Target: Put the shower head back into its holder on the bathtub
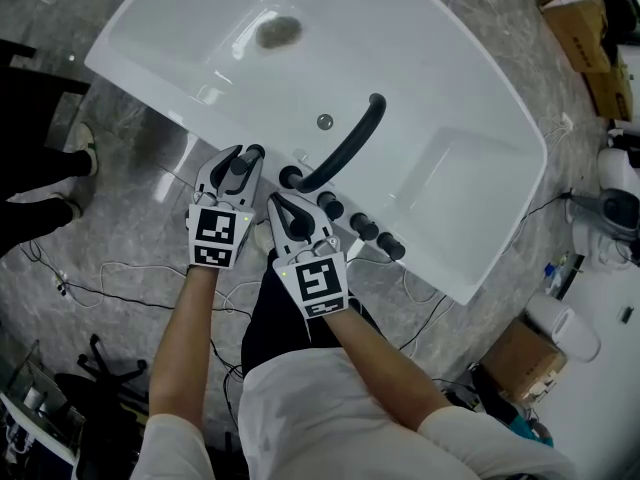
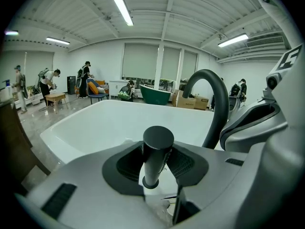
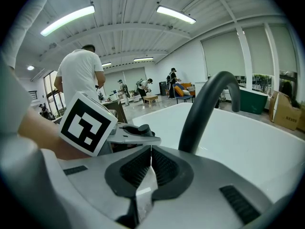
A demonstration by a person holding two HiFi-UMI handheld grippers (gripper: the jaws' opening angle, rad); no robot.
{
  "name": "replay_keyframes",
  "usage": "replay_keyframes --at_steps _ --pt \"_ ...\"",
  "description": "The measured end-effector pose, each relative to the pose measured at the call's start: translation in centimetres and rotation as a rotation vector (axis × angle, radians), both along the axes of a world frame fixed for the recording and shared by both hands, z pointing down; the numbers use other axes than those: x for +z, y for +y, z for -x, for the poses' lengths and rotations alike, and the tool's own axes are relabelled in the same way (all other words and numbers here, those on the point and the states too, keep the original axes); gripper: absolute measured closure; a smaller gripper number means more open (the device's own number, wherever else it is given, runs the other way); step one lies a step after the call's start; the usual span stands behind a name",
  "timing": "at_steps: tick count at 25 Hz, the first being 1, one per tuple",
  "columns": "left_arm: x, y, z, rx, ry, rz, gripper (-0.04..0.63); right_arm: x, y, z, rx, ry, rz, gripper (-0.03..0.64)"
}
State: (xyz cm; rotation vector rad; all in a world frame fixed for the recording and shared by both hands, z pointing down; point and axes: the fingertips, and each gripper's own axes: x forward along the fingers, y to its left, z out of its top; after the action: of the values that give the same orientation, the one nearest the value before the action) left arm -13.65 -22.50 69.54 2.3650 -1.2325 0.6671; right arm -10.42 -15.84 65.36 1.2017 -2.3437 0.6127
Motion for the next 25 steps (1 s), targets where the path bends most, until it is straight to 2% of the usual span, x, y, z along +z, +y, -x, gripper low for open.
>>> replay_keyframes --at_steps 9,14,25 --pt "0.3 0.0 -0.8 0.021 0.005 0.020 0.451 0.3 0.2 -0.6 0.012 0.009 0.012 0.598" --pt "0.1 0.2 -1.4 0.036 0.002 0.035 0.406 -0.4 -0.1 -0.9 0.009 0.009 -0.002 0.598" --pt "-2.4 0.8 -0.8 0.007 0.002 0.018 0.400 -2.5 -0.2 -1.4 -0.013 0.004 -0.031 0.598"
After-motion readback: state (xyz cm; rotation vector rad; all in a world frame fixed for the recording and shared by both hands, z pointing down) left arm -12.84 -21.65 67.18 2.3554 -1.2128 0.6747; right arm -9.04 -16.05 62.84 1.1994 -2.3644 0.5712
